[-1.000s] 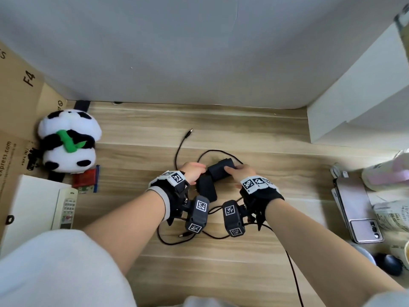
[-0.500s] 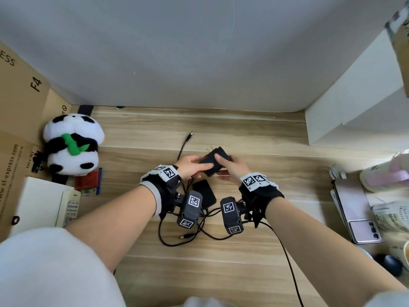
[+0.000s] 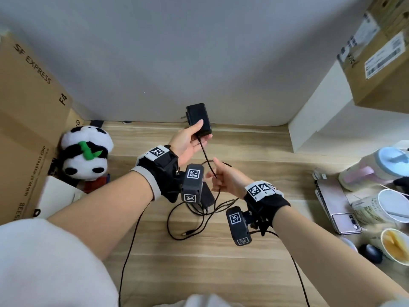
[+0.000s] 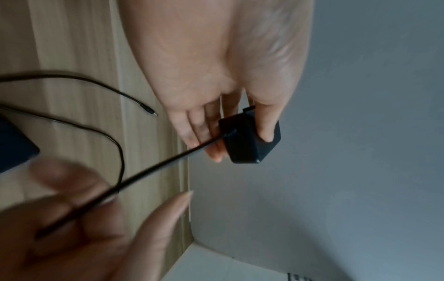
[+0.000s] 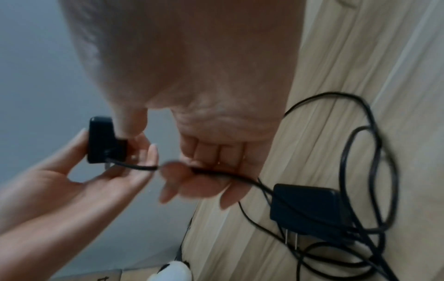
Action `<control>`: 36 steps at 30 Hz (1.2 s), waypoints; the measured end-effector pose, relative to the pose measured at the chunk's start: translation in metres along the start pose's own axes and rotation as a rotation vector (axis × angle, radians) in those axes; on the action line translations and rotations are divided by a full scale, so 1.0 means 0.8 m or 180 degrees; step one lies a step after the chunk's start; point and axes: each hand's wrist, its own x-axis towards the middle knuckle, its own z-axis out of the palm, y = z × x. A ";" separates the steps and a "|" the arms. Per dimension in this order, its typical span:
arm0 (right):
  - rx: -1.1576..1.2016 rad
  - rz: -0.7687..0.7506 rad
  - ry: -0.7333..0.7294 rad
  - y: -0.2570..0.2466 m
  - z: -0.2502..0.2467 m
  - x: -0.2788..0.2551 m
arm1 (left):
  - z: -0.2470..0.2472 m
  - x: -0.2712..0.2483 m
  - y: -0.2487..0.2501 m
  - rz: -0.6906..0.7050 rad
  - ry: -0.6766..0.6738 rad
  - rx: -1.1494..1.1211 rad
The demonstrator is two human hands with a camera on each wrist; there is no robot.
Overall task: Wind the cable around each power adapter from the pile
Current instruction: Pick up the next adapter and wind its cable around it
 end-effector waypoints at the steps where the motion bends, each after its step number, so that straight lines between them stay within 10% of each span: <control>1: -0.0020 -0.0142 0.0169 0.002 -0.008 -0.004 | 0.001 -0.003 0.005 0.0056 0.0005 -0.0315; 16: 0.0527 -0.1069 0.2114 -0.035 -0.085 -0.053 | -0.021 -0.030 0.026 0.0365 0.0811 0.0631; 22: -0.1718 -0.0416 0.1134 -0.038 -0.053 -0.047 | -0.010 -0.046 0.018 0.0091 0.0129 0.1250; 28: -0.0635 -0.0603 0.0098 -0.042 0.011 -0.043 | 0.013 -0.056 0.004 -0.0393 -0.0645 0.0786; 36: -0.0301 -0.0738 -0.0025 -0.037 0.017 -0.046 | 0.008 -0.064 -0.001 -0.0564 -0.0512 0.0388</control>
